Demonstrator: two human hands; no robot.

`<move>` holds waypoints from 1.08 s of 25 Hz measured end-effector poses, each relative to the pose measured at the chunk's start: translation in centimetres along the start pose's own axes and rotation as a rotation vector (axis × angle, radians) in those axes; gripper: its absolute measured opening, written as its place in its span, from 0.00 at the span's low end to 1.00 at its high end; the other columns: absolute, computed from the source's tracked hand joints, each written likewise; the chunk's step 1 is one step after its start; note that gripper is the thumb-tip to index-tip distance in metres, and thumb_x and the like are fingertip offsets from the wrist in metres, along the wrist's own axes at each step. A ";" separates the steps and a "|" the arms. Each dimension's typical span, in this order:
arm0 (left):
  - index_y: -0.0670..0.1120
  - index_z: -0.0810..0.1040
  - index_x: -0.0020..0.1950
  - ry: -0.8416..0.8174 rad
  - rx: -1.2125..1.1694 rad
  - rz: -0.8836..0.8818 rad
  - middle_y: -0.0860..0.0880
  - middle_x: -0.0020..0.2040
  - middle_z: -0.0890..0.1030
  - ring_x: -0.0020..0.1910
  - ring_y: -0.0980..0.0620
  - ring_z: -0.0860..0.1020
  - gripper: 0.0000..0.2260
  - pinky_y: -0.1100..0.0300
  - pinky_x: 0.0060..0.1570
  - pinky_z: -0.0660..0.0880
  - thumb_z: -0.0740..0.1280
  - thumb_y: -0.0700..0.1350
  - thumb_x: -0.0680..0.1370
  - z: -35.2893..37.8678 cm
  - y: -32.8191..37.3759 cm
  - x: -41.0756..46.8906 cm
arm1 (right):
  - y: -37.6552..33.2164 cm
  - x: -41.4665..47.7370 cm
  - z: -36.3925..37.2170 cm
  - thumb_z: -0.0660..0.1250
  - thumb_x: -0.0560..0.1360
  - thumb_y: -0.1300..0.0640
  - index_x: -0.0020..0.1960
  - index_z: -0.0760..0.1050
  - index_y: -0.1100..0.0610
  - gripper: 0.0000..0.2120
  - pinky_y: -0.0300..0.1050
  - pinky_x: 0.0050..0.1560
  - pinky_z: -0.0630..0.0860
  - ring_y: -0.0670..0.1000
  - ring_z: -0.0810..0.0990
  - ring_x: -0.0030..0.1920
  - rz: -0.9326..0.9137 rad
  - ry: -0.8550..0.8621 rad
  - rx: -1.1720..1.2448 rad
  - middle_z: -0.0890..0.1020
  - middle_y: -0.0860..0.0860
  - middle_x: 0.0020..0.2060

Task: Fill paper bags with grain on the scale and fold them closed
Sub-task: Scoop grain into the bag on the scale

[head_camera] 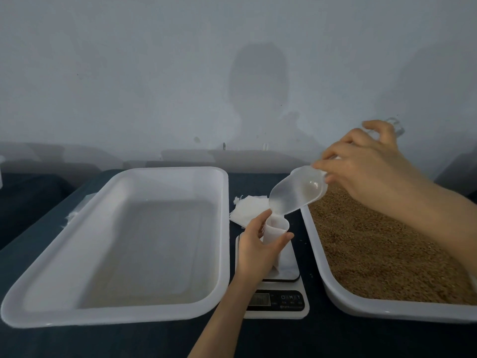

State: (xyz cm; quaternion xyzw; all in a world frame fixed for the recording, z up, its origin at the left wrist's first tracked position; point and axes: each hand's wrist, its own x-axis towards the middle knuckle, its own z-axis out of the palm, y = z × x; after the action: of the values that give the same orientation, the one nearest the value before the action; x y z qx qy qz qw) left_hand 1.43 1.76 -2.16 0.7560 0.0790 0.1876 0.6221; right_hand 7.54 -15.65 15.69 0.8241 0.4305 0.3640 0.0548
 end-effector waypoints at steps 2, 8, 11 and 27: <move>0.58 0.69 0.69 0.000 0.018 0.004 0.59 0.64 0.73 0.62 0.57 0.72 0.29 0.66 0.58 0.72 0.75 0.54 0.70 -0.1 0.2 0.0 | 1.1 -0.3 -0.2 0.79 0.62 0.61 0.50 0.83 0.53 0.17 0.53 0.61 0.53 0.59 0.78 0.47 0.078 0.030 0.004 0.84 0.52 0.44; 0.59 0.69 0.68 -0.016 0.030 -0.009 0.60 0.64 0.72 0.62 0.59 0.70 0.28 0.64 0.59 0.71 0.74 0.54 0.71 -0.1 0.4 -0.1 | 4.0 -4.9 1.5 0.72 0.69 0.55 0.54 0.82 0.52 0.13 0.55 0.61 0.56 0.59 0.78 0.51 0.327 -0.120 -0.007 0.84 0.53 0.48; 0.58 0.69 0.69 -0.020 0.036 -0.008 0.59 0.64 0.72 0.62 0.59 0.70 0.28 0.66 0.57 0.71 0.74 0.54 0.71 -0.2 0.5 -0.1 | 4.7 -8.5 3.6 0.69 0.72 0.52 0.58 0.79 0.47 0.15 0.53 0.63 0.56 0.57 0.76 0.56 0.467 -0.307 -0.004 0.83 0.49 0.53; 0.60 0.69 0.68 -0.007 0.047 -0.013 0.57 0.65 0.73 0.63 0.54 0.73 0.27 0.57 0.62 0.74 0.74 0.55 0.71 -0.7 0.5 -0.3 | 3.6 -13.9 7.8 0.67 0.73 0.49 0.61 0.75 0.41 0.16 0.56 0.68 0.60 0.49 0.72 0.59 0.634 -0.557 0.226 0.79 0.41 0.55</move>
State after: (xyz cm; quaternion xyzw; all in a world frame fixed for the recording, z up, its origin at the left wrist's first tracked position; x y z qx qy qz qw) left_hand 0.82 2.14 -1.61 0.7705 0.0863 0.1790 0.6056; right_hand 9.92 -26.51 3.78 0.9831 0.1619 0.0770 -0.0361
